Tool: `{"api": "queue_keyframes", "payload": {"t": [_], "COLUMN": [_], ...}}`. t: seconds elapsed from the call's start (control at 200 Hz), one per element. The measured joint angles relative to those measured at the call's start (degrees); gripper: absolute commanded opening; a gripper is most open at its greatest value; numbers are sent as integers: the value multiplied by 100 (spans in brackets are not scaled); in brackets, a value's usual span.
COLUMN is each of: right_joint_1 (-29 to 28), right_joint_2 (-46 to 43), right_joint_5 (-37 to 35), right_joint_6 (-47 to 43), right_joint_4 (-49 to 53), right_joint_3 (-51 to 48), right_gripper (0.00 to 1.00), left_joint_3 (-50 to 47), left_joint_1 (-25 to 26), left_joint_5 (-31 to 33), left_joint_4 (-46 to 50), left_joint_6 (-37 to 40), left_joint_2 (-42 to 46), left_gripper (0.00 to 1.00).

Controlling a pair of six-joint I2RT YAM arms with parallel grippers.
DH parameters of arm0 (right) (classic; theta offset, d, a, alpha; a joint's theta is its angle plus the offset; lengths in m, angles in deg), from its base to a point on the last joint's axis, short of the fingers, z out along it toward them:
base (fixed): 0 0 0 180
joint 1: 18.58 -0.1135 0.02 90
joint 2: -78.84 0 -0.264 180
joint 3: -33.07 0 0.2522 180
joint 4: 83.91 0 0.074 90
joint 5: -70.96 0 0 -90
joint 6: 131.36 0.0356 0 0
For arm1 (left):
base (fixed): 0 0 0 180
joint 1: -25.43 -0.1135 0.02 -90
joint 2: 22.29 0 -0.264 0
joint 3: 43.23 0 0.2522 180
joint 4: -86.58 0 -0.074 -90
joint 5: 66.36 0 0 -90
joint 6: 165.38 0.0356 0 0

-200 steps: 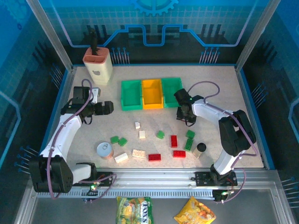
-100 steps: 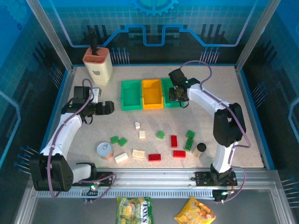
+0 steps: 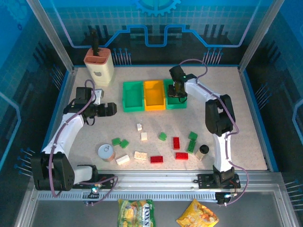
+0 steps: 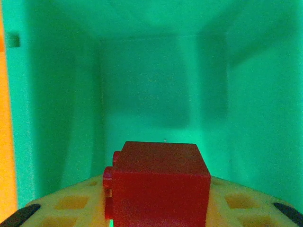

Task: Sort the legos into containers by color
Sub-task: Place the lego in the container, then pick up the lego from the center of the table.

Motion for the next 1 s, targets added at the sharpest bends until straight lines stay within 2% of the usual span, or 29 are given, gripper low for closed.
{"api": "queue_keyframes", "payload": {"t": [0.185, 0.42, 0.715, 0.87, 1.001], "right_joint_1": [9, 9, 9, 4, -20], "right_joint_2": [232, 282, 254, -24, -614], "right_joint_5": [85, 83, 83, 81, 61], "right_joint_6": [-39, -46, -66, -90, -131], "right_joint_4": [-17, 26, 85, 219, 262], "right_joint_3": [127, 291, 374, 365, 92], "right_gripper": [44, 52, 54, 54, 54], "left_joint_3": [0, 0, 0, 0, 0], "left_joint_1": [0, 0, 0, 0, 0], "left_joint_5": [-33, -127, -153, -151, -151], "left_joint_4": [-2, -4, -20, -22, -22], "left_joint_6": [-4, -17, -20, -17, -20], "left_joint_2": [-46, -136, -168, -168, -168], "left_gripper": [97, 97, 96, 96, 96]}}
